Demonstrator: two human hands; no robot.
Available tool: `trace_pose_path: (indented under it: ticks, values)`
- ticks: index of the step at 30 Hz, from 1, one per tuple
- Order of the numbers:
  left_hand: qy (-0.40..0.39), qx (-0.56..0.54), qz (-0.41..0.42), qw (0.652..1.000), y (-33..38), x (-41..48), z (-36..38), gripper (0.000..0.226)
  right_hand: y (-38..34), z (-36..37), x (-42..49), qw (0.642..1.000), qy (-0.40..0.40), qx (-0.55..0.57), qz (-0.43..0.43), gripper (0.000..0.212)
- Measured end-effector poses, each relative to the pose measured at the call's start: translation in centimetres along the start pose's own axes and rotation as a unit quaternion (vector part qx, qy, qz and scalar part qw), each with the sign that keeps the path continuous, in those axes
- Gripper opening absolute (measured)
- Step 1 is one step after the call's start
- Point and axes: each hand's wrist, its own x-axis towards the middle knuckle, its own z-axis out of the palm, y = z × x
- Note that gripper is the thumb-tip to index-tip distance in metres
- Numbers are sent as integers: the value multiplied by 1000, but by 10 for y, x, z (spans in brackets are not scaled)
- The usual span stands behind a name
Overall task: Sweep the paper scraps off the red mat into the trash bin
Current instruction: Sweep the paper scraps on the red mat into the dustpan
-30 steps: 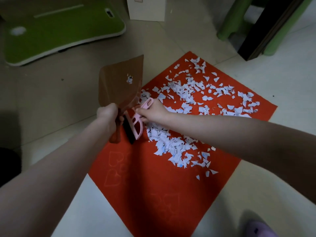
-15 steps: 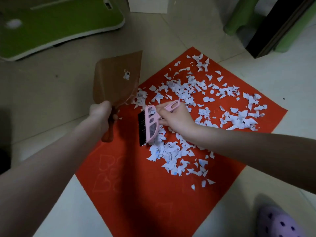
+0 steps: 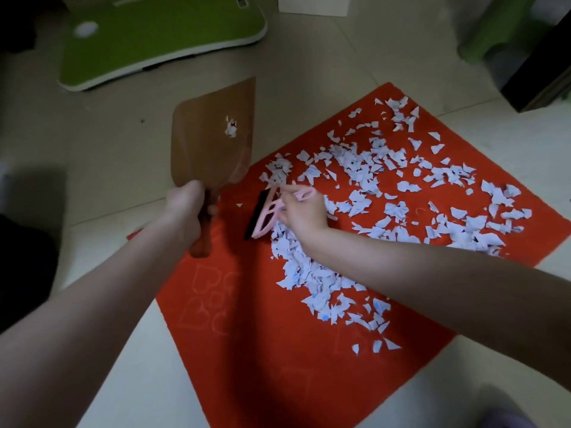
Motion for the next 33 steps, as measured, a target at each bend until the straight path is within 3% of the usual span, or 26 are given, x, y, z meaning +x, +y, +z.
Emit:
trace_pose_path:
  ticks: [4,9,15,21,23,27,33]
  values:
    - [-8,-4,4,1000,-4,2,-4,21,-7,-34,-34,991,-80,81,-65,17]
    - [-21,15,5,1000,3,7,1,22,-15,-18,-30,991,-114,21,-69,10]
    - [-41,15,12,999,9,7,15,21,-43,-56,-4,993,-52,-17,-102,15]
    - [-79,40,15,996,8,-3,60,16,-75,-151,54,980,107,-22,-169,9]
    - [-93,39,7,995,10,-3,81,17,-85,-177,76,967,151,-57,-196,7]
    - [-129,27,-11,991,13,-1,112,11,-103,-206,117,918,202,-213,-266,26]
    - [-132,16,-3,991,17,4,133,12,-120,-204,174,863,235,-358,-268,26]
